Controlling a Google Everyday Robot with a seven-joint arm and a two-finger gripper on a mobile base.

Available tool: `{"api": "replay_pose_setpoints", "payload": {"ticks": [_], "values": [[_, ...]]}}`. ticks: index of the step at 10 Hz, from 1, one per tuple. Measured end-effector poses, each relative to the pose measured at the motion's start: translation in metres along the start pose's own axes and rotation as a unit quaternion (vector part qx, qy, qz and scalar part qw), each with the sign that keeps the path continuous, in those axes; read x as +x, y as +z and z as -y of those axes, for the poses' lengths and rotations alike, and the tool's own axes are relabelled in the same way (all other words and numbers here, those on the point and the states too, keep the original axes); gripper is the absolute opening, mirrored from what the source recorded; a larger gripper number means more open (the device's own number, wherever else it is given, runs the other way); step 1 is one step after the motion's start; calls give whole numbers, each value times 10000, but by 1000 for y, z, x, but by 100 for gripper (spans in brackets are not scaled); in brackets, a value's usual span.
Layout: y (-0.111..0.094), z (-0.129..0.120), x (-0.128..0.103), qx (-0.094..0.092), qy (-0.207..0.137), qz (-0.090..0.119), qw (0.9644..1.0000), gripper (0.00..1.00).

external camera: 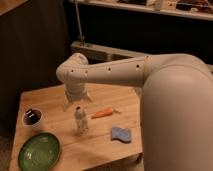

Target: Knock the bottle over

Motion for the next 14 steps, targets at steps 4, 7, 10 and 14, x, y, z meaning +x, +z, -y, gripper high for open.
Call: {"api": "replay_pose_setpoints", "payload": {"ticks": [4,7,10,14], "values": [[0,0,0,1,2,-1,10000,80],[-11,20,3,-422,222,402,9981,80],[-34,66,29,-1020,540,1040,9879,80],[-51,111,72,-1770,826,1157,9739,46]]}}
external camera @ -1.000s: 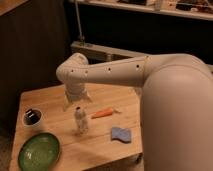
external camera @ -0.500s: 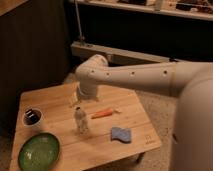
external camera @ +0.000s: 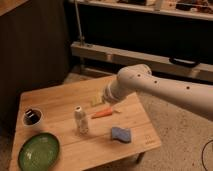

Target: Knock the bottle over

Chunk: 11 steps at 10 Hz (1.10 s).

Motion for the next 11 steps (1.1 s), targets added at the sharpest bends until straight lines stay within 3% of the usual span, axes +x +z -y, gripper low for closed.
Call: {"api": "replay_pose_setpoints", "payload": {"ticks": [2,4,7,8,11], "values": [[4,-7,8,-187,-89,-167,9996,26],[28,-27,6,-409,-200,-366,9983,5],[88,-69,-8,-761,-362,-640,9944,0],[101,-82,-13,-869,-433,-710,9927,0],[124,-132,-22,-1238,-873,-1004,9833,0]]}}
